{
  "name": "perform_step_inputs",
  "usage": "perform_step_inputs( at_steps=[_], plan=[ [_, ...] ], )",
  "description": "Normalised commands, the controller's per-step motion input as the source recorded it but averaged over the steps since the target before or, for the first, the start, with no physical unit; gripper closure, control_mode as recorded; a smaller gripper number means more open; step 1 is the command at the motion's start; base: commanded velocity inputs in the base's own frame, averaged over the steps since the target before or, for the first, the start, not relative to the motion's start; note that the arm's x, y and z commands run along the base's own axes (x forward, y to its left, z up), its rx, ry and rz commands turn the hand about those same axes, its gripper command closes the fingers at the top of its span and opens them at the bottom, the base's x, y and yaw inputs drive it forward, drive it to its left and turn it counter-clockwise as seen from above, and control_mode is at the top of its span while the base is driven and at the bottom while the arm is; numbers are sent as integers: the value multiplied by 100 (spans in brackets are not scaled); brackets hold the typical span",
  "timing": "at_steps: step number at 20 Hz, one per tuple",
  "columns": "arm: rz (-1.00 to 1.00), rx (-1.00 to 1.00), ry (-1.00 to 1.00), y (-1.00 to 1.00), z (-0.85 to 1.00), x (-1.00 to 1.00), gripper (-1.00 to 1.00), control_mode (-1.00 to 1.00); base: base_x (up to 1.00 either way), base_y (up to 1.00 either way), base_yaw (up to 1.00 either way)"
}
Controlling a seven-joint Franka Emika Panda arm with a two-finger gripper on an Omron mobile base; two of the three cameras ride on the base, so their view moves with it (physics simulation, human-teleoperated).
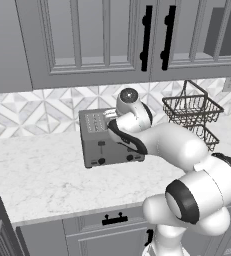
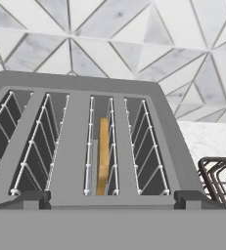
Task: Start the toaster. Once the lever pops up, take the bread to the plate on the dining counter.
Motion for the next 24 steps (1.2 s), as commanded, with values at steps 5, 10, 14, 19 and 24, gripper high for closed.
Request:
perform_step_inputs(
  at_steps=[5, 10, 14, 19, 24],
  plan=[
    [0, 0, 0, 0, 0, 0, -100, -100, 0, 0, 0],
    [0, 0, 0, 0, 0, 0, -100, -100, 0, 0, 0],
    [0, 0, 0, 0, 0, 0, -100, -100, 0, 0, 0],
    [0, 0, 0, 0, 0, 0, -100, -100, 0, 0, 0],
    [0, 0, 0, 0, 0, 0, -100, -100, 0, 0, 0]
  ],
)
